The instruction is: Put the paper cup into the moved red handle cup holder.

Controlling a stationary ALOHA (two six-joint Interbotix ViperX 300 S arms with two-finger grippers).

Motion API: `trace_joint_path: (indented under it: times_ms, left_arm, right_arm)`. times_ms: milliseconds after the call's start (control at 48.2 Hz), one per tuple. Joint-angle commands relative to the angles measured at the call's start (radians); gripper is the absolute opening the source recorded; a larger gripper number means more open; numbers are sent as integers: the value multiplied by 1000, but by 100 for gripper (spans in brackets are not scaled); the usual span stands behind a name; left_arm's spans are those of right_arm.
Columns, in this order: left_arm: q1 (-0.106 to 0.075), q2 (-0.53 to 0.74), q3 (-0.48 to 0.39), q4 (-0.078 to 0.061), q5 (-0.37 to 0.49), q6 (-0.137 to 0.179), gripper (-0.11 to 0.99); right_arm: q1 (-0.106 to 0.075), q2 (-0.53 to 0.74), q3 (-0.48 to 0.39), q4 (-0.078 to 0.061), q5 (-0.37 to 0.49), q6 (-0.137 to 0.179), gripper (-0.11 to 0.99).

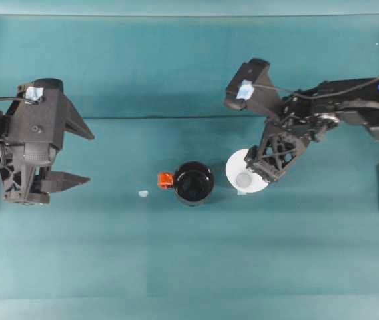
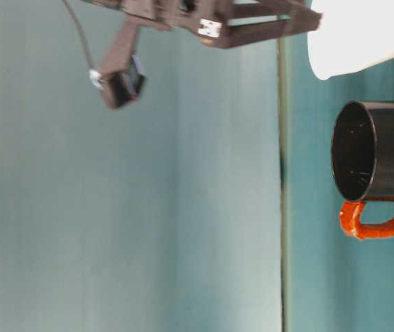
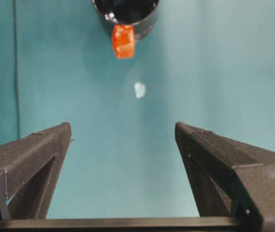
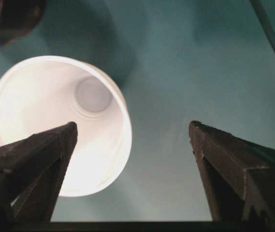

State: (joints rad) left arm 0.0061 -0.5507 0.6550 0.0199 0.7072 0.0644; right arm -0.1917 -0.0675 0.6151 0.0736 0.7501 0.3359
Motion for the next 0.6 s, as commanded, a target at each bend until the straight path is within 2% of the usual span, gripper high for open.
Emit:
trace_joint_path:
  times_ms: [0,249,581]
  left_arm:
    - [2,-11,-12,2,-6,-2,96]
    - [2,-9,-12,2,-8,-2,96]
    - [2,-6,-14,2,-8,-2,96]
  right_arm:
    - [-6,40,-14,2,-5,8,93]
    - [-23,57,-11,2,-32,9,92]
    - [-23,74,-14,5,-35,11,88]
